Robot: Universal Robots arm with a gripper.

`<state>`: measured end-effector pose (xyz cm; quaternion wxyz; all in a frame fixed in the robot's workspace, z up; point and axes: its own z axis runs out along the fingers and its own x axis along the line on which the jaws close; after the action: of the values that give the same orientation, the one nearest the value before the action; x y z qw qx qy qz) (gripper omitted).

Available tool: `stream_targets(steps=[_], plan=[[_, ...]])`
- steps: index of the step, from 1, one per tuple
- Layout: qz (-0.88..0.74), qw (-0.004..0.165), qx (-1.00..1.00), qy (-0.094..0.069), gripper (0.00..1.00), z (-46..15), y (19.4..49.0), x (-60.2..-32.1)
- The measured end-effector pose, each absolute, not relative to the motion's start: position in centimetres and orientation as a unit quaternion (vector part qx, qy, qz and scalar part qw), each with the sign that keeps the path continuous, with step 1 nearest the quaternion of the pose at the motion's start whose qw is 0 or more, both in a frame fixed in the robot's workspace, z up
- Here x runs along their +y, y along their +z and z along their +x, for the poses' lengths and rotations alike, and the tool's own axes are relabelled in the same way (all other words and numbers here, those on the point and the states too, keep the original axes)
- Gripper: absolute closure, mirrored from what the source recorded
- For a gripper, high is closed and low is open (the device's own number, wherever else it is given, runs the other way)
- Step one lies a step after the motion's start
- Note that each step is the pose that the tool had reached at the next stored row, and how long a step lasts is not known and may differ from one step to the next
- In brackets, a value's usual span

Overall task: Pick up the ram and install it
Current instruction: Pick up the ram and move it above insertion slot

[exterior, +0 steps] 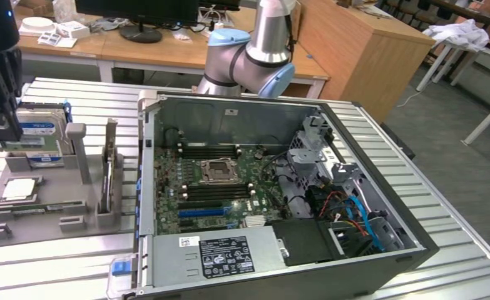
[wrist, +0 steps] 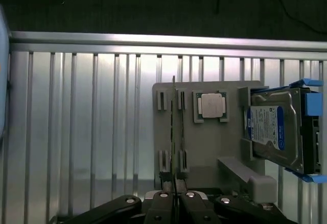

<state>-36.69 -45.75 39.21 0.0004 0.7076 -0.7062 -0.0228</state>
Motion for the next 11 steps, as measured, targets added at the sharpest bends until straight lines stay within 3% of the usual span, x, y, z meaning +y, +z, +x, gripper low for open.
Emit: stream_targets(steps=[11], plan=[[0.707, 0.0, -0.707, -0.023, 0.88, -36.7, 40.6, -45.7]])
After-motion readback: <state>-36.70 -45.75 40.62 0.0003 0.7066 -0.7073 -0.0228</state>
